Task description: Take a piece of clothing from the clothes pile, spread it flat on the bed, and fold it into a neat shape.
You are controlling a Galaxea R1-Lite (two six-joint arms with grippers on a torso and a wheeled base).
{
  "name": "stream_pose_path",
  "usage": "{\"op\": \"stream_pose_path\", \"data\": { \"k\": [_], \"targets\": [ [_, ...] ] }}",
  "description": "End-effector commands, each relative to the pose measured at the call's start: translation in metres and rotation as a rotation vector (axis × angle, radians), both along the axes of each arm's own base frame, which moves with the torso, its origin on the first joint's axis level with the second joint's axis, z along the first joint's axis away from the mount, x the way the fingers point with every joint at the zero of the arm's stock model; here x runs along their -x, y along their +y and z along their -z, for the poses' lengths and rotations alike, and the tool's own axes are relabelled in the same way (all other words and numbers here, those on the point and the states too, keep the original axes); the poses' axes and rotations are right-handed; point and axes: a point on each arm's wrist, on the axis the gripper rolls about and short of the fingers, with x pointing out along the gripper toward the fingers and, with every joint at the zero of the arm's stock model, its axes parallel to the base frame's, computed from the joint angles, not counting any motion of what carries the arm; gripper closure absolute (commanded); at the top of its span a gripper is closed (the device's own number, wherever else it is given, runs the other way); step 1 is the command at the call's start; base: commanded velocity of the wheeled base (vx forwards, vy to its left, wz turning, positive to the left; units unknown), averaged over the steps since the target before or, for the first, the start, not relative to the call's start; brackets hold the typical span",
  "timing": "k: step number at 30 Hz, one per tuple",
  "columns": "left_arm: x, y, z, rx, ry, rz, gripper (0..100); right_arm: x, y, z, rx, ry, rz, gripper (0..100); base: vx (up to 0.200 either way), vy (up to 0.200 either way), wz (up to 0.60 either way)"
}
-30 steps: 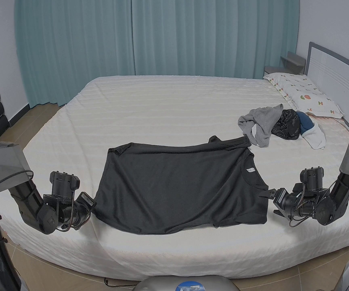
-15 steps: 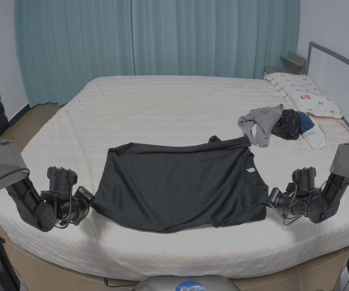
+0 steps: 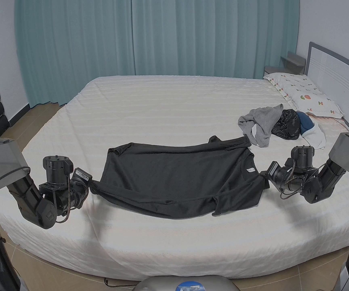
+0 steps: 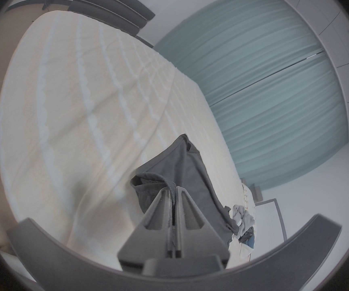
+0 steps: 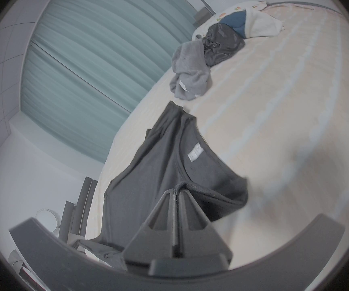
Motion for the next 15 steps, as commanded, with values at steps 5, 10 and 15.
{"op": "stream_pose_path", "data": {
  "k": [5,10,15],
  "targets": [
    [-0.022,-0.002,0.025,-0.043,-0.032,-0.101,100,-0.06,0.009,0.015,0.014,-0.043,0.031,100,0.0,0.0,0.0],
    [-0.025,-0.002,0.026,-0.013,-0.037,-0.118,100,-0.078,0.015,0.014,0.023,-0.058,0.044,100,0.0,0.0,0.0],
    [-0.029,-0.003,0.029,0.018,-0.038,-0.128,100,-0.095,0.022,0.027,0.033,-0.062,0.054,100,0.0,0.0,0.0]
  ]
}}
